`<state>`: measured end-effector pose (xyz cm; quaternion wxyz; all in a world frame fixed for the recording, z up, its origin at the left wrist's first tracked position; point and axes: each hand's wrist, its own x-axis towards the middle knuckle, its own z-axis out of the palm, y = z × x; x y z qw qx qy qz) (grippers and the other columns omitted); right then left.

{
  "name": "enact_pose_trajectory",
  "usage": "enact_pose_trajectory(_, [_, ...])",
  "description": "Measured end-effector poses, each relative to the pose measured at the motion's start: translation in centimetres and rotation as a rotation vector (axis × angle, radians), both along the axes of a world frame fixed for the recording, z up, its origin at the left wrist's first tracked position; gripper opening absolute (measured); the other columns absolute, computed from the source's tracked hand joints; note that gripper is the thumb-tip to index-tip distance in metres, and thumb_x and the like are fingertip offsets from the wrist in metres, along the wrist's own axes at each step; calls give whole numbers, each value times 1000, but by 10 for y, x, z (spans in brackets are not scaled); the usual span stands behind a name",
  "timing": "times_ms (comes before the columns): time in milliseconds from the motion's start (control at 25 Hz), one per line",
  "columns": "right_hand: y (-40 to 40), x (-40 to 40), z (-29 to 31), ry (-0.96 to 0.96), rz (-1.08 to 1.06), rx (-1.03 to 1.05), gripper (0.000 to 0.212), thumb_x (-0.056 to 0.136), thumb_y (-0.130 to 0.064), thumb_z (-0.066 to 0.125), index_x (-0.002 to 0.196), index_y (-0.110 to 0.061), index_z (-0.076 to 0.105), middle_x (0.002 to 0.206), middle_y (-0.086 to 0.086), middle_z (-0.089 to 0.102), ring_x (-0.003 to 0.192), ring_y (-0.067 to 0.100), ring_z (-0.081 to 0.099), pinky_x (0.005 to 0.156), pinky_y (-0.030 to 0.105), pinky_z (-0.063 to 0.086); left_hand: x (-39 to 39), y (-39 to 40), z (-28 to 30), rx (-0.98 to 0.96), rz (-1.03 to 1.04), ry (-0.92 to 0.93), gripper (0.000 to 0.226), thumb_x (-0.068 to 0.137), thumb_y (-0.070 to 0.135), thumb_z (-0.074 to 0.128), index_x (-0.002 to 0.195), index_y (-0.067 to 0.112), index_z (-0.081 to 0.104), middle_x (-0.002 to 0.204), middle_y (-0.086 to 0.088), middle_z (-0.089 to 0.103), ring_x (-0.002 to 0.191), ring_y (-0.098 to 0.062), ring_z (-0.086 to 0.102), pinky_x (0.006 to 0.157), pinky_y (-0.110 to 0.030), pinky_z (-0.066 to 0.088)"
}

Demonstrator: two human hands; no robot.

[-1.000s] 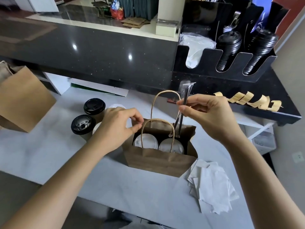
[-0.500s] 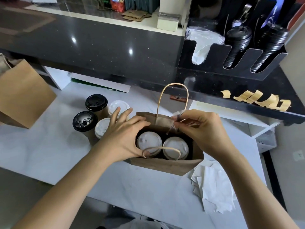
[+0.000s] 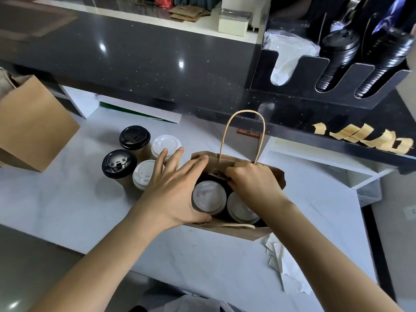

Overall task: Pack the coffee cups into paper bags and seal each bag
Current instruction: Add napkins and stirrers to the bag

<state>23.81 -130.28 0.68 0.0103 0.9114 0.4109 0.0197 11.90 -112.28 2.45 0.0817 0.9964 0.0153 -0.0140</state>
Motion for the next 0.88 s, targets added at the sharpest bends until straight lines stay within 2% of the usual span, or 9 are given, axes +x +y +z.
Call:
enact_pose_trajectory(200, [8,7,0,55,-86,-67,11,99,-22,60,106,-21,68,101,3,70,90,29,67,63,34,37,0,1,-1,-31,-3,-8,129,56,83,67,159,29,13,163,15,27,156,-25,1,124,-50,-4])
enact_pose_trajectory(400, [7,4,-3,72,-91,-71,13,99,-15,59,106,-22,68,100,4,69,88,28,66,65,34,44,-1,1,-1,-60,-6,-5,129,56,82,68,160,29,12,165,16,23,156,-24,-2,124,-49,-4])
enact_pose_trajectory(520, [6,6,-1,118,-95,-46,17,102,-18,55,110,-22,69,101,4,69,89,27,65,69,33,47,-1,1,0,-72,-7,-3,129,57,82,68,160,31,10,165,16,22,156,-23,-3,124,-49,-4])
enact_pose_trajectory(720, [-8,-1,14,162,-114,4,21,102,-26,52,110,-23,71,101,3,69,91,28,63,69,33,41,-1,1,1,-90,-12,-29,120,64,80,67,160,30,16,163,15,28,156,-24,2,125,-47,0])
enact_pose_trajectory(880, [-30,-10,31,203,-138,140,20,100,-21,54,102,-27,73,93,1,73,88,28,67,75,37,52,0,0,0,-141,0,-59,111,64,82,59,158,32,26,159,14,35,154,-20,6,124,-40,3])
